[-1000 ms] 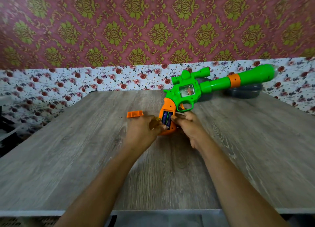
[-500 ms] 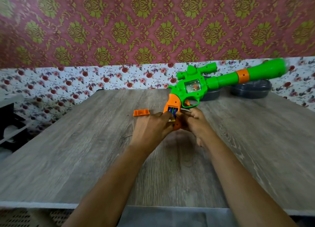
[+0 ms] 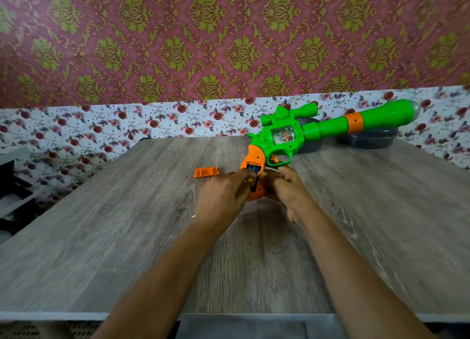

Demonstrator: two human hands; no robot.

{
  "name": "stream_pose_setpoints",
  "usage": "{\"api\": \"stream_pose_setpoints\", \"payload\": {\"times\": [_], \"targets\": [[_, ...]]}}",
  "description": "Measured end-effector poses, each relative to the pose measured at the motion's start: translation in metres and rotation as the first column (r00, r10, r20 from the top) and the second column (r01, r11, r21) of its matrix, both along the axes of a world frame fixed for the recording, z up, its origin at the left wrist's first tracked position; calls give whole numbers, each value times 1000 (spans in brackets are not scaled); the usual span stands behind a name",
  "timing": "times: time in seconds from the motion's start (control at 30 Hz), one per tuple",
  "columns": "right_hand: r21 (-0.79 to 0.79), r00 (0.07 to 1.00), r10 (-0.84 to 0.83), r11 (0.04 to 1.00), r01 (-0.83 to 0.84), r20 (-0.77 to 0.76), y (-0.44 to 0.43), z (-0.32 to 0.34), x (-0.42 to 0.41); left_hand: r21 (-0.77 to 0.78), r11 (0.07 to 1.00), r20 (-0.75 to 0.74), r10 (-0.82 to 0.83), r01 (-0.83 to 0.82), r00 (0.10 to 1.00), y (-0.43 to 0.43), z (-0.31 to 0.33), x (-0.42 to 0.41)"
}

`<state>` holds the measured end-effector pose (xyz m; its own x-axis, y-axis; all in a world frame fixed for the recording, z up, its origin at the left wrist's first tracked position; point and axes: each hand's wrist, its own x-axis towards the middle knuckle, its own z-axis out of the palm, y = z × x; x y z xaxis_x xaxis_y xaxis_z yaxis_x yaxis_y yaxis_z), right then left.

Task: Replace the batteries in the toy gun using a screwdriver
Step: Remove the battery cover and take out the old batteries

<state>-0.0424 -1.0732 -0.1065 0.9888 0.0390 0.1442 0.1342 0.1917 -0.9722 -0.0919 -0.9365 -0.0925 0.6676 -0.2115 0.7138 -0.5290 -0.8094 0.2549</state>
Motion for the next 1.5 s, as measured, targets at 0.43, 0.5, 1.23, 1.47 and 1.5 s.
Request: {"api": "stream_pose_setpoints", "payload": {"times": [0.43, 0.5, 1.23, 1.47, 1.5], "targets": [[-62, 1000, -25, 998, 26, 11, 0, 1, -3, -341, 940, -217, -114, 34, 969, -4, 1, 0], [-70, 1000, -12, 997, 13, 22, 1, 1, -5, -360, 933, -206, -91, 11, 974, -3, 1, 2], [-119, 997, -45, 992, 37, -64, -5, 3, -9, 87, 872, -376, 476, -481, 795, 46, -16, 30], [-87, 994, -4, 996, -6, -107, -3, 7, -9, -562, 807, -190, 87, -181, 978, 43, 14, 15], [-86, 993, 11, 996, -21, -118, -4, 7, -8, -624, 777, -135, -9, -78, 991, 41, 16, 13]]}}
